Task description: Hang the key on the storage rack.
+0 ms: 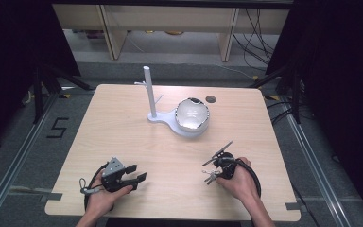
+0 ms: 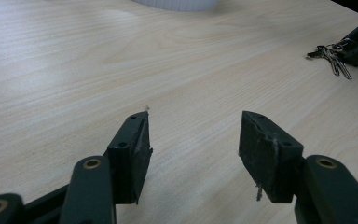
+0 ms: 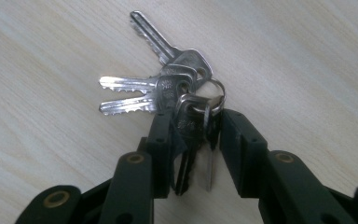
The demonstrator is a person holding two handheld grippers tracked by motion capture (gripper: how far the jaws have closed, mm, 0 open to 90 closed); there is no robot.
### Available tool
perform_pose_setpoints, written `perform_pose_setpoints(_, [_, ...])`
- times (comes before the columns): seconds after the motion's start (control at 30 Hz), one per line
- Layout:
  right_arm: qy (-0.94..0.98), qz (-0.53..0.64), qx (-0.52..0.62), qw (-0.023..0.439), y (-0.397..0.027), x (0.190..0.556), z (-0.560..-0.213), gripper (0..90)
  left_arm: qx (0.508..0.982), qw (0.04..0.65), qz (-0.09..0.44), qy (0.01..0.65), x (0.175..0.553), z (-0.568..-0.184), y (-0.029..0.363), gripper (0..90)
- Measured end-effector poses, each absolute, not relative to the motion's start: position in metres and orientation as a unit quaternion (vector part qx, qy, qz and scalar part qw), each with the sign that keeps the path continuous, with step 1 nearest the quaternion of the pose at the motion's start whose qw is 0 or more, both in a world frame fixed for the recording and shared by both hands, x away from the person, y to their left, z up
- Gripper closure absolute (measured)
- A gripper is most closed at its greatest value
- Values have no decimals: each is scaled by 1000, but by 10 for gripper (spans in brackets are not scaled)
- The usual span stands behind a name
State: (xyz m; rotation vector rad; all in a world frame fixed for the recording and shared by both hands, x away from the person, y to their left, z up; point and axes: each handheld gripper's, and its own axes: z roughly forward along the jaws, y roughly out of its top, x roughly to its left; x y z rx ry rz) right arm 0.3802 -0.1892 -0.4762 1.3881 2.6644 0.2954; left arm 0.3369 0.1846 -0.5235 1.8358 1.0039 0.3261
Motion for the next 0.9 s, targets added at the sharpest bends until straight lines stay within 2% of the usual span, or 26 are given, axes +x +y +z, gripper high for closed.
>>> perform_pose_setpoints(0.1, [885,101,450,65,-191,382,-475,694,755,490,133,415,337,-524,185,425])
perform_pose_setpoints(0.13, [882,102,455,64,-192,381,-472,753,755,491,131,414,337,-524,185,425])
perform_pose_setpoints(0.4, [890,94,439,72,-194,385,-472,737,755,494,127,413,338,-524,184,426])
perform_pose_setpoints(0.57, [888,94,441,93,-194,388,-474,594,751,496,123,418,337,-525,183,425])
perform_pose_setpoints(0.63, [888,94,441,97,-195,390,-474,565,753,494,124,417,337,-525,184,425])
perform_pose_setpoints(0.9, [892,94,433,92,-195,393,-476,551,756,493,128,410,337,-524,184,425])
